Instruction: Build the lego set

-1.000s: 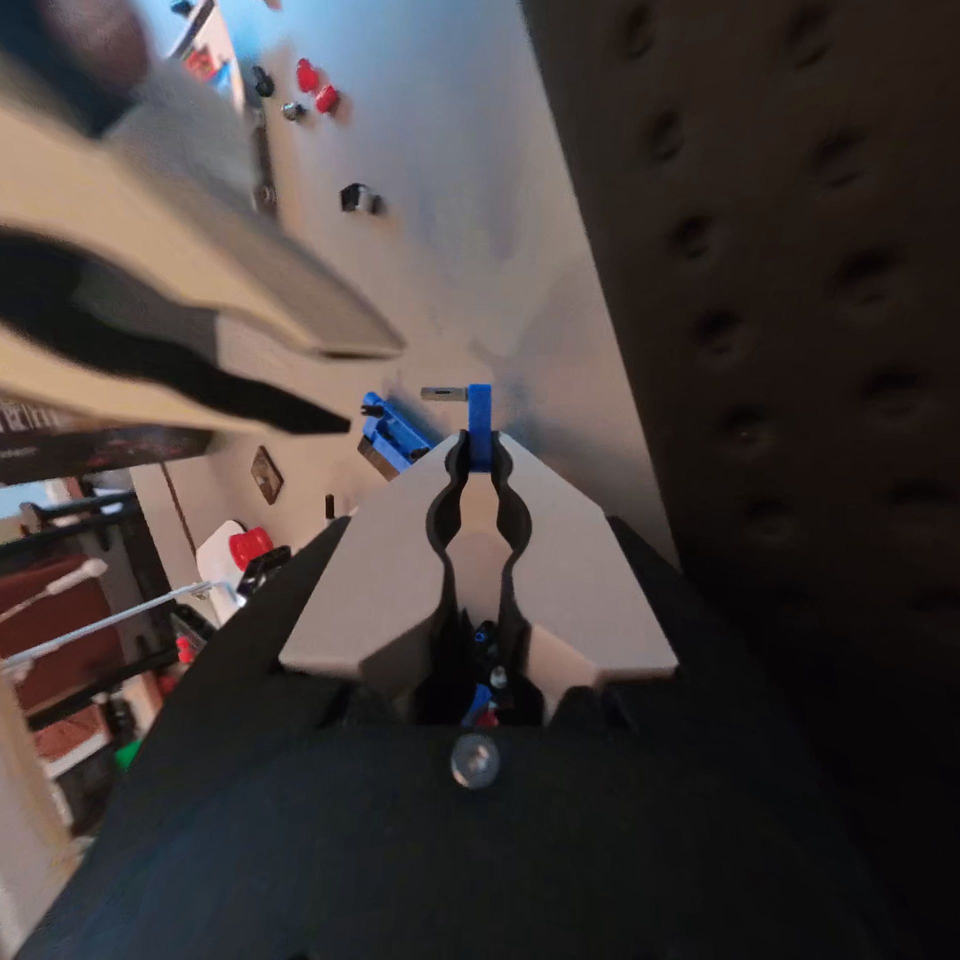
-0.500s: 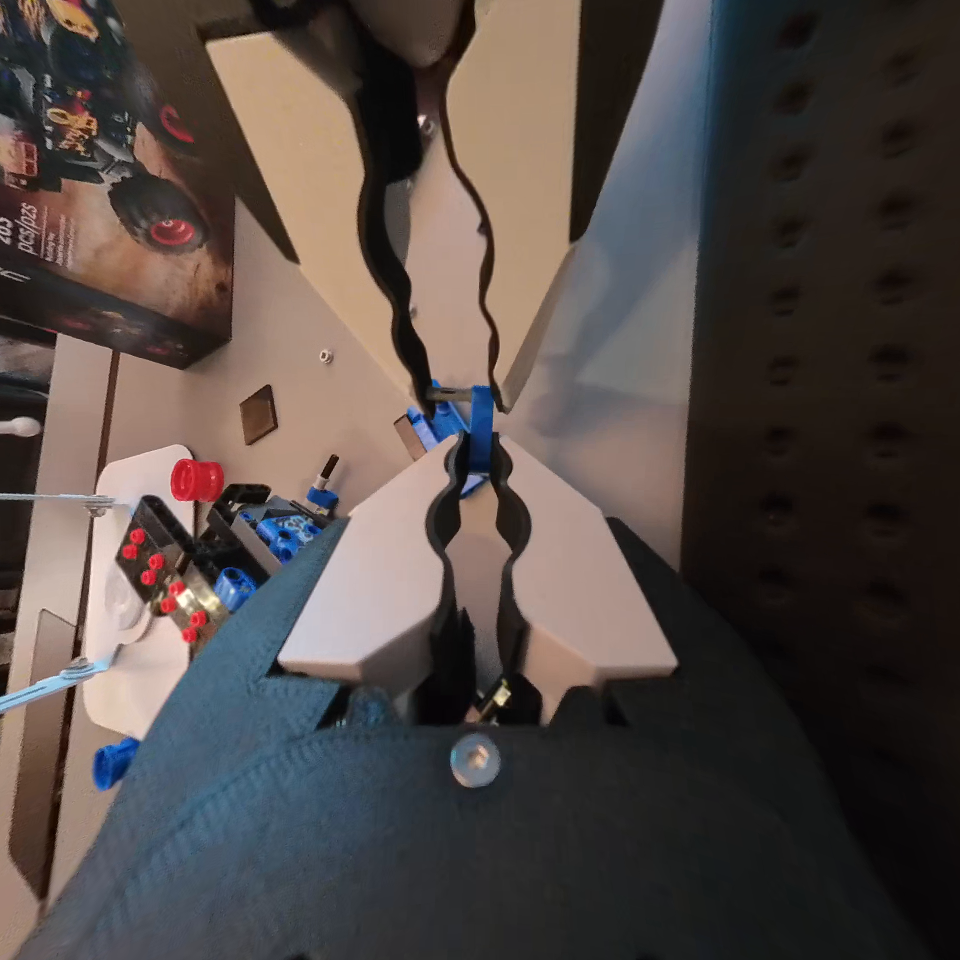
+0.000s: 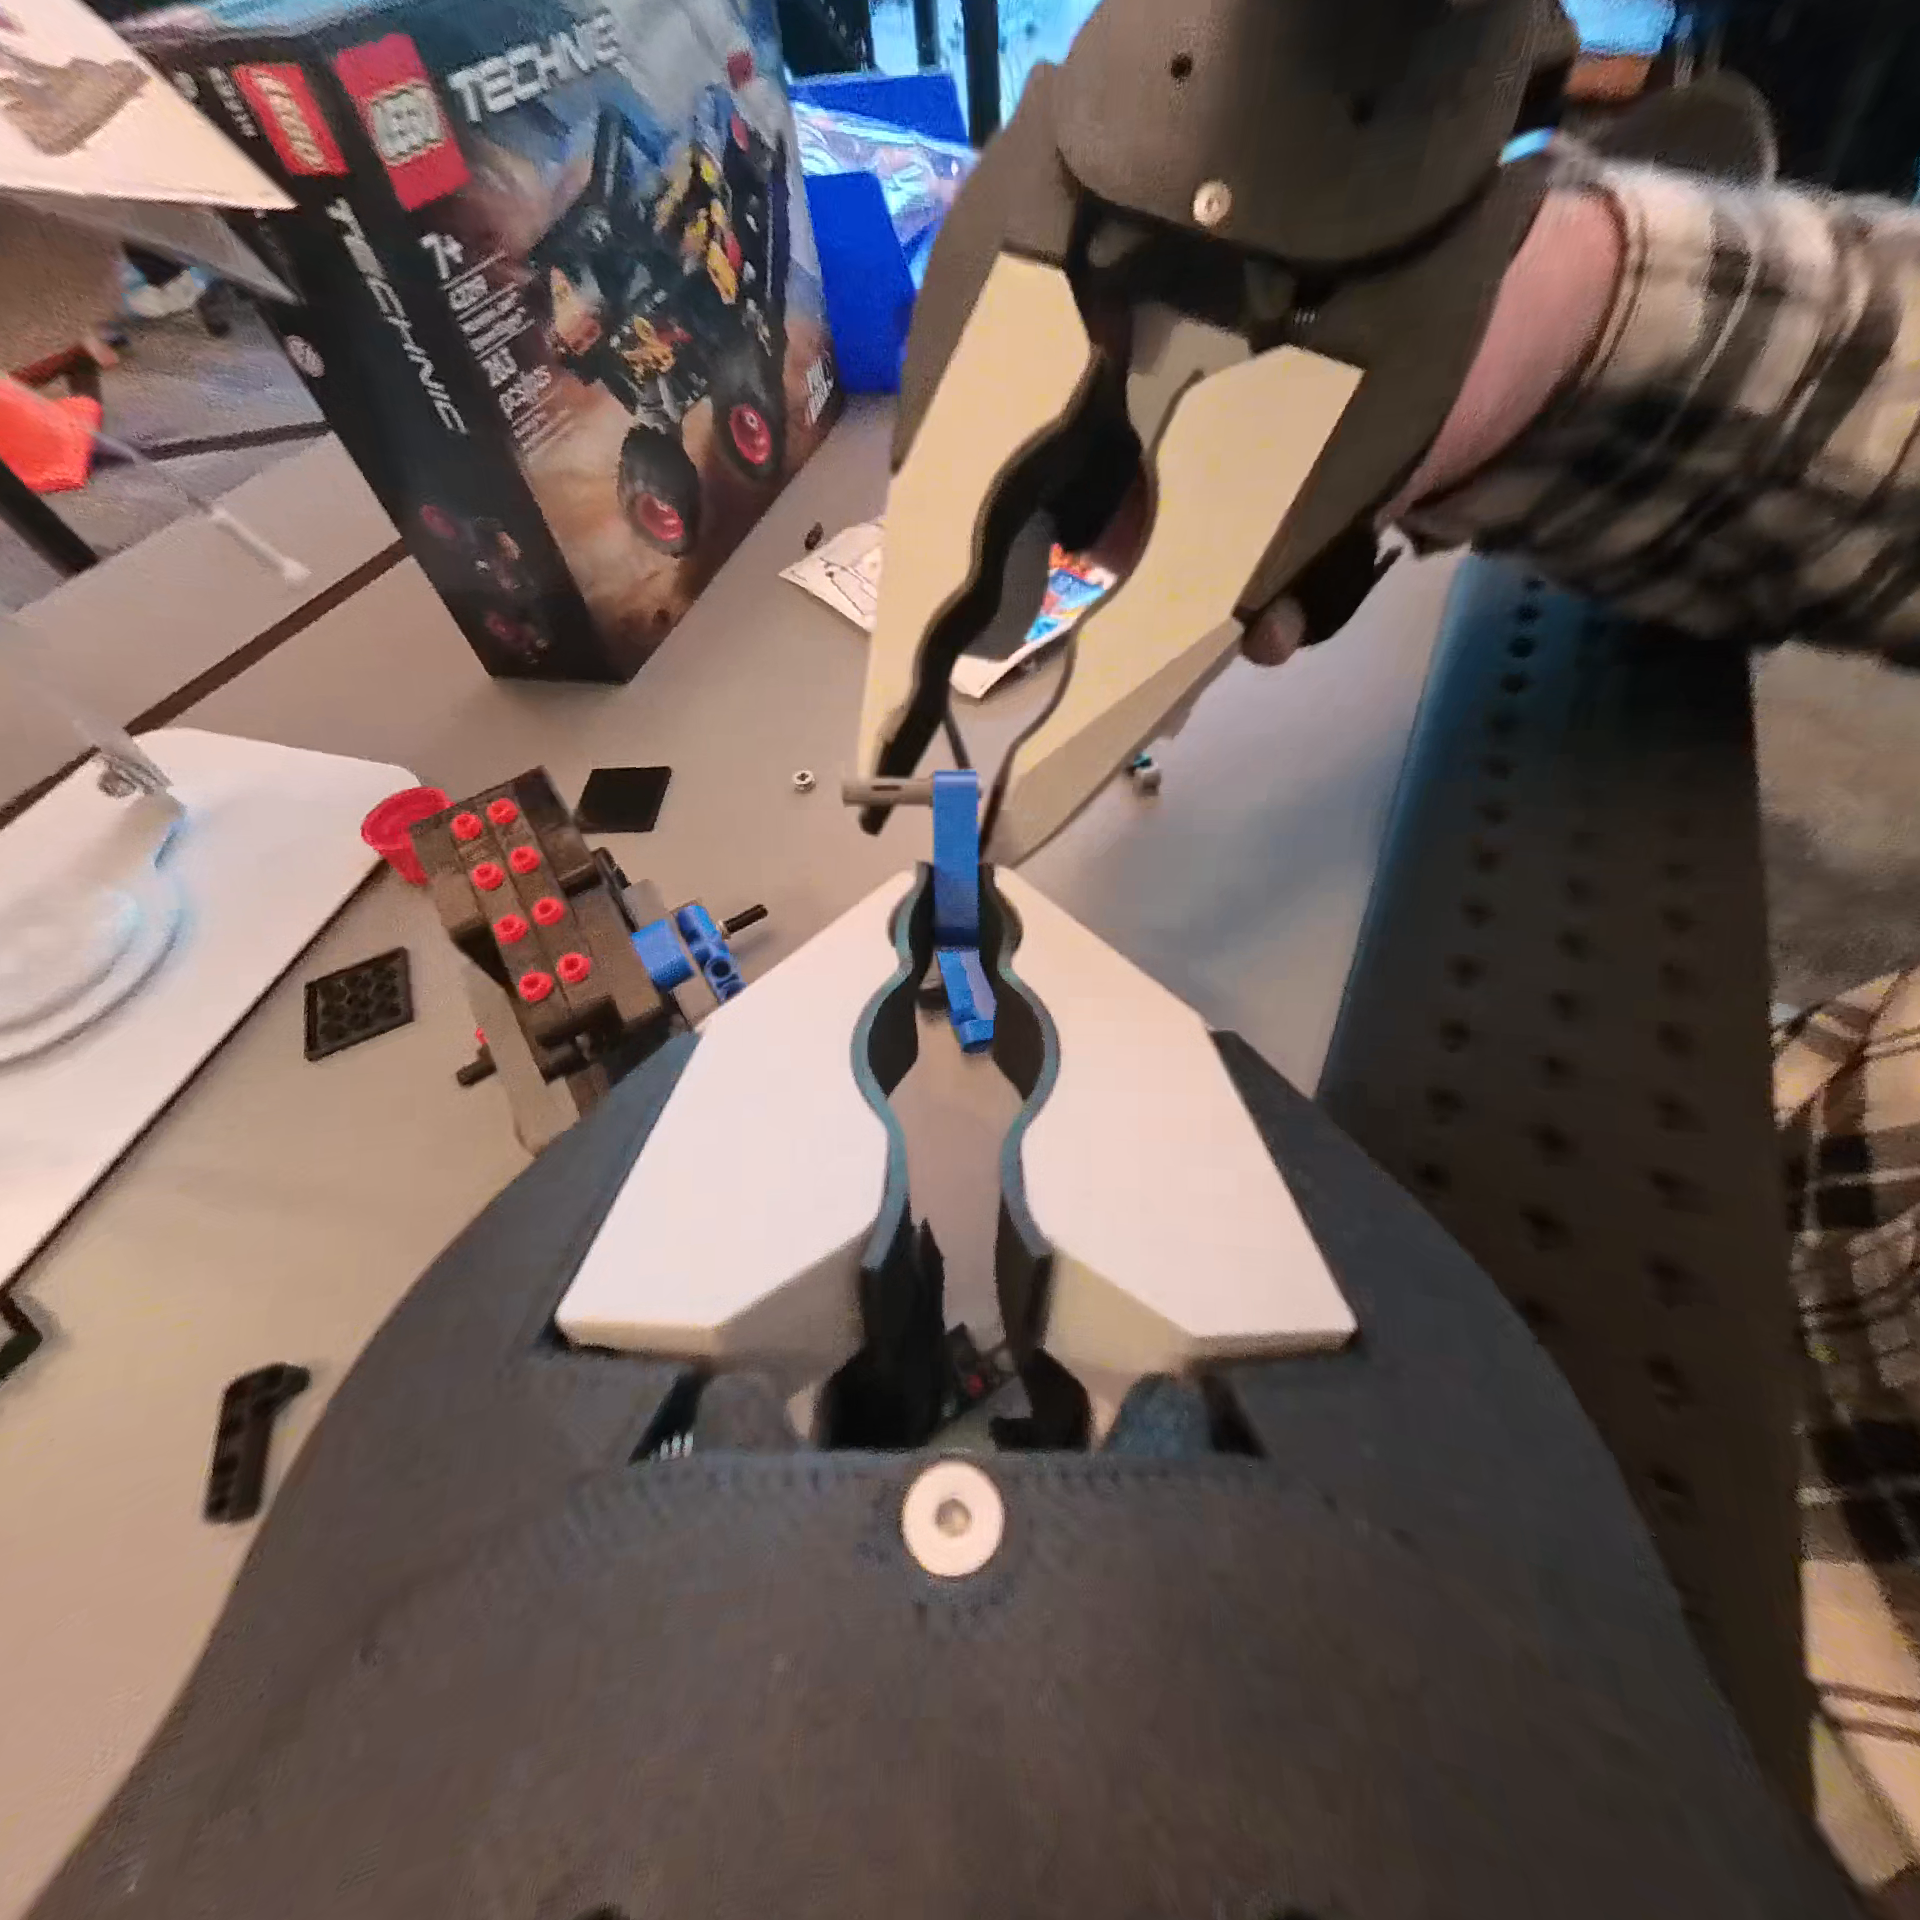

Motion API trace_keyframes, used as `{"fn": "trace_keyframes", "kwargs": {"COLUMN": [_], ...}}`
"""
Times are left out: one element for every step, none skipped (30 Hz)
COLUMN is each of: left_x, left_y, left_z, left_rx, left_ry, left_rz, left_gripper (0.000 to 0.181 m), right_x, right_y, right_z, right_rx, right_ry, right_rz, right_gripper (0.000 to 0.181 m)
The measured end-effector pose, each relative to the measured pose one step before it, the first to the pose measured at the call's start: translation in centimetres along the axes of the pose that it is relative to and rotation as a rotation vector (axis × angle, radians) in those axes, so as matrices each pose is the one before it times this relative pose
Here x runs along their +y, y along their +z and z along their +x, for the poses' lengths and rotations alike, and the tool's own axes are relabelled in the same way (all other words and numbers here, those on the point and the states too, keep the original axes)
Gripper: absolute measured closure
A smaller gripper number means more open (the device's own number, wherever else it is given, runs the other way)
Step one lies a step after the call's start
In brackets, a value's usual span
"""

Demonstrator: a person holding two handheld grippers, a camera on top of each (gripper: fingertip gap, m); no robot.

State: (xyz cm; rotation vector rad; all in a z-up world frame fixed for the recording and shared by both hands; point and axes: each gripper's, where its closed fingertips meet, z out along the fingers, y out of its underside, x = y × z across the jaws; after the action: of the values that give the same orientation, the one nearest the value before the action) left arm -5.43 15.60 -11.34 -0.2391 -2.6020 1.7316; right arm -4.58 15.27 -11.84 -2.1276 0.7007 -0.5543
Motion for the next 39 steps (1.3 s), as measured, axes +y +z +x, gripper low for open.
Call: {"fn": "trace_keyframes", "kwargs": {"left_x": [-0.149,-0.018,0.056,-0.087,-0.028,0.02,-0.034,-0.163,-0.143,-0.06,-0.106,-0.135,-0.069,-0.141,-0.243,-0.143,0.09,0.07,-0.022,-0.059,-0.083,-0.074,0.023,0.156,0.125,0.008,-0.061,-0.095,-0.133,-0.166,-0.144,-0.136,-0.101,-0.076,-0.085,-0.091,-0.205,-0.325,-0.367], "left_y": [-0.259,-0.196,-0.133,-0.155,-0.119,-0.087,-0.091,-0.148,-0.12,-0.102,-0.113,-0.117,-0.077,-0.069,-0.064,-0.016,0.044,0.058,0.048,0.05,0.013,0.004,-0.014,0.023,0.036,0.012,-0.01,-0.023,-0.035,-0.038,-0.044,-0.042,-0.043,-0.04,-0.059,-0.057,-0.099,-0.13,-0.131], "left_z": [-0.183,-0.202,-0.104,-0.151,-0.22,-0.23,-0.147,-0.162,-0.088,-0.077,-0.223,-0.194,-0.089,-0.03,0.054,0.086,-0.131,-0.181,0.022,0.121,0.03,-0.058,-0.107,-0.15,-0.23,-0.163,-0.079,-0.065,-0.096,-0.089,-0.035,-0.055,-0.079,-0.082,-0.123,-0.212,-0.15,-0.05,-0.059], "left_rx": [0.003,0.0023,0.0127,0.0104,0.0086,0.0127,0.015,0.0095,0.0135,0.0107,-0.0025,-0.0017,0.0074,0.0115,0.014,0.0099,-0.0104,-0.0205,-0.0098,-0.0011,-0.0074,-0.0155,-0.016,-0.0177,-0.0273,-0.0274,-0.0217,-0.0158,-0.0118,-0.0057,0.0006,0.0001,-0.0014,-0.0011,-0.0019,-0.0015,0.007,0.0147,0.0163], "left_ry": [-0.036,-0.0329,-0.0319,-0.0368,-0.0408,-0.0403,-0.0353,-0.0306,-0.0298,-0.0216,-0.0131,-0.0121,-0.0157,-0.0203,-0.0149,-0.0042,0.0107,0.0258,0.0206,0.0119,0.019,0.0265,0.0212,0.0239,0.0318,0.0351,0.0349,0.0285,0.0149,0.0087,0.0049,0.0025,0.0013,0.0024,-0.005,-0.0185,-0.0234,-0.0292,-0.0356], "left_rz": [0.0205,0.013,0.0089,0.0174,0.0129,0.0091,0.0141,0.0215,0.0167,0.0077,0.0107,0.0116,0.0072,0.0132,0.0185,0.0108,-0.0068,-0.0081,-0.004,-0.001,0.0015,0.0019,-0.0061,-0.0131,-0.0104,-0.0057,-0.0035,-0.0023,0.0009,0.0034,0.0043,0.0052,0.0033,0.002,0.0023,0.0035,0.0119,0.0198,0.0209], "left_gripper": [0.175,0.175,0.175,0.175,0.175,0.175,0.175,0.175,0.175,0.175,0.175,0.175,0.175,0.175,0.175,0.175,0.175,0.175,0.175,0.175,0.175,0.175,0.175,0.175,0.175,0.175,0.175,0.175,0.175,0.175,0.175,0.175,0.175,0.175,0.175,0.175,0.175,0.175,0.175], "right_x": [-0.375,-0.362,-0.323,-0.333,-0.207,-0.15,-0.14,-0.167,-0.257,-0.211,-0.174,-0.205,-0.238,-0.312,-0.325,-0.285,-0.187,-0.211,-0.153,-0.115,-0.116,-0.131,-0.087,0.068,0.147,0.062,-0.014,-0.065,-0.103,-0.167,-0.155,-0.127,-0.184,-0.196,-0.193,-0.239,-0.327,-0.325,-0.166], "right_y": [0.162,0.158,0.122,0.113,0.157,0.182,0.184,0.147,0.091,0.058,-0.005,-0.074,-0.098,-0.118,-0.092,-0.029,0.076,0.102,0.121,0.128,0.126,0.099,0.099,0.124,0.075,0.026,-0.005,-0.032,-0.038,-0.053,-0.047,-0.013,-0.018,-0.019,-0.031,-0.048,-0.092,-0.134,-0.126], "right_z": [0.032,0.079,0.011,-0.032,0.104,0.149,-0.042,0.009,0.004,-0.027,0.014,-0.009,-0.116,-0.268,-0.154,0.051,-0.036,-0.142,-0.029,0.0,-0.005,-0.02,-0.069,-0.011,0.058,0.146,0.039,-0.025,-0.023,0.03,0.008,0.004,-0.035,0.023,0.123,0.108,0.1,0.153,0.092], "right_rx": [-0.0139,-0.0087,-0.0114,-0.0128,-0.0029,0.0007,-0.0118,-0.0111,-0.0139,-0.0174,-0.0163,-0.0191,-0.0255,-0.0348,-0.0252,-0.0083,-0.0104,-0.014,-0.0052,-0.0031,-0.0035,-0.0048,-0.0053,0.0017,0.0081,0.0136,0.0044,-0.0024,-0.0035,0.0007,0.0003,-0.0005,-0.0021,0.0032,0.0081,0.005,0.0034,0.0068,0.0052], "right_ry": [0.0309,0.0272,0.0229,0.019,0.0177,0.0167,0.0146,0.0235,0.0274,0.0258,0.0258,0.0278,0.0296,0.0296,0.0323,0.0275,0.02,0.0162,0.0144,0.0106,0.012,0.0132,0.0041,-0.0015,-0.0054,-0.0049,0.0013,0.0064,0.0065,0.0041,0.0013,0.0035,0.004,0.0031,0.0024,0.0047,0.0058,0.0027,-0.0054], "right_rz": [0.0225,0.0243,0.0221,0.0212,0.0114,0.0075,0.0092,0.0131,0.02,0.0189,0.0167,0.0193,0.0201,0.0253,0.0244,0.0222,0.0149,0.0153,0.0098,0.0064,0.007,0.0092,0.0076,-0.0018,-0.0074,-0.002,0.0045,0.006,0.0066,0.01,0.0093,0.0064,0.0106,0.0105,0.0095,0.0134,0.019,0.0179,0.008], "right_gripper": [0.162,0.167,0.169,0.17,0.171,0.171,0.171,0.171,0.172,0.174,0.173,0.173,0.172,0.169,0.168,0.168,0.168,0.167,0.166,0.168,0.172,0.177,0.18,0.18,0.181,0.181,0.181,0.181,0.181,0.181,0.181,0.181,0.181,0.181,0.181,0.181,0.181,0.181,0.181]}}
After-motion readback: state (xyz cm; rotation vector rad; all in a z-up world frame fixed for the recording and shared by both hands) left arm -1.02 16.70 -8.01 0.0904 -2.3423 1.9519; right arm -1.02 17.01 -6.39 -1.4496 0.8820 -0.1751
